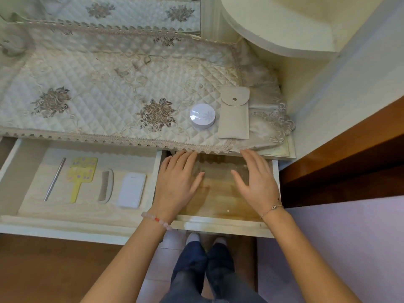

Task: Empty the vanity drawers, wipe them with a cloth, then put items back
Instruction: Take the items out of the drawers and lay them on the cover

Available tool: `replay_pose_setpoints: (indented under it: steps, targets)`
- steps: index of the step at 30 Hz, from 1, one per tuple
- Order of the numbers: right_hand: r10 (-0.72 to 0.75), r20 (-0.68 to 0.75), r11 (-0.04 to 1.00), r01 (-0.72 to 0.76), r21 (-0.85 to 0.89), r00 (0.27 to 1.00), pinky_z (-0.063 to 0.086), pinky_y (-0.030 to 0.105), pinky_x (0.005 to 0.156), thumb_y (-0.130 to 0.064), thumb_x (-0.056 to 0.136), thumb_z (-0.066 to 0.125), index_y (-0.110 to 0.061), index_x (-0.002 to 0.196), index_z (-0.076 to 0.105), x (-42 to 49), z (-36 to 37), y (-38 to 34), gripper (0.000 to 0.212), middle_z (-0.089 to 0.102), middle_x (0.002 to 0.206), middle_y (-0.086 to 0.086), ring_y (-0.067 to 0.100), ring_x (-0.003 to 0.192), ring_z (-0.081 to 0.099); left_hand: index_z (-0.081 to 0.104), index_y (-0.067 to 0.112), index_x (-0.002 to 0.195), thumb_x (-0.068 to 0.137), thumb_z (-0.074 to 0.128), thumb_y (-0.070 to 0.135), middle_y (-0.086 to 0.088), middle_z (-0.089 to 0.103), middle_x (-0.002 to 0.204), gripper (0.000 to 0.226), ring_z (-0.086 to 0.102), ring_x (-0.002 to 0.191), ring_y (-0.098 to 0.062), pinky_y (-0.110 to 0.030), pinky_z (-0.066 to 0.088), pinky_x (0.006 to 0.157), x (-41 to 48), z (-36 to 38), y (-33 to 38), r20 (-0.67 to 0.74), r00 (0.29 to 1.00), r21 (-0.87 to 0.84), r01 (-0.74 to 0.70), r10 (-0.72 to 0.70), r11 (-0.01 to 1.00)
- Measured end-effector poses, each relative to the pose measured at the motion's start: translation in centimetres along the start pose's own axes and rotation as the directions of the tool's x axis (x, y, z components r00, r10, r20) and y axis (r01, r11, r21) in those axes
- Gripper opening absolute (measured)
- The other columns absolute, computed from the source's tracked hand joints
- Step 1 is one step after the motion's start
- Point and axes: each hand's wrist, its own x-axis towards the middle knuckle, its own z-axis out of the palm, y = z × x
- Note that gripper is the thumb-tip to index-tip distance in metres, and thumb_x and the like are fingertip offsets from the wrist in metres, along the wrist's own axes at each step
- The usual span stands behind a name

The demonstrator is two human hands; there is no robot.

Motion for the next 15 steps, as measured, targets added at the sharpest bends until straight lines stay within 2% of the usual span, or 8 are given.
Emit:
replay_pose_setpoints:
  steps: [2, 8, 13, 15]
  targets:
    - [-0.024, 0.008, 1.000, 0.025, -0.011, 1.000, 0.029, 0.034, 0.110, -0.030, 0.089, 0.057, -0.009, 0.137, 0.042, -1.1, -0.1, -0.2, 0.054, 0.044, 0.141, 0.008, 0.023, 0.132, 0.037, 0.059, 0.005, 0.120, 0.085, 0.060, 0.033, -0.010, 0.063, 0.118, 0.045, 0.057, 0.114, -0.029, -0.043, 0.044, 0.095, -1.6, -0.4, -0.1, -0.012, 1.000, 0.014, 0.007, -0.006, 1.000]
    - [-0.061, 0.075, 0.997, 0.064, -0.041, 0.995, 0.026, 0.037, 0.113, -0.038, 0.091, 0.050, -0.013, 0.141, 0.036, -3.4, -0.4, -0.9, 0.058, 0.040, 0.144, 0.006, 0.021, 0.135, 0.032, 0.057, 0.005, 0.122, 0.087, 0.061, 0.034, -0.010, 0.061, 0.122, 0.046, 0.054, 0.118, -0.028, -0.045, 0.042, 0.098, -5.3, -2.0, -0.6, 0.007, 0.997, 0.029, 0.078, -0.078, 0.997]
    - [-0.115, 0.120, 0.992, 0.120, -0.034, 0.986, 0.023, 0.039, 0.115, -0.040, 0.092, 0.048, -0.015, 0.142, 0.034, -3.7, -0.5, -1.7, 0.058, 0.037, 0.146, 0.005, 0.020, 0.137, 0.029, 0.055, 0.008, 0.127, 0.091, 0.037, 0.044, -0.008, 0.058, 0.127, 0.054, 0.051, 0.120, -0.027, -0.045, 0.040, 0.101, -7.4, -3.0, -1.0, 0.027, 0.988, 0.044, 0.153, -0.154, 0.987]
    - [-0.135, 0.140, 0.990, 0.141, -0.031, 0.981, 0.023, 0.040, 0.115, -0.042, 0.092, 0.047, -0.017, 0.143, 0.032, -3.6, -0.5, -2.1, 0.058, 0.035, 0.147, 0.004, 0.019, 0.138, 0.027, 0.053, 0.009, 0.129, 0.090, 0.033, 0.045, -0.007, 0.057, 0.128, 0.056, 0.050, 0.122, -0.026, -0.044, 0.037, 0.103, -8.2, -3.2, -1.2, 0.028, 0.980, 0.038, 0.198, -0.199, 0.980]
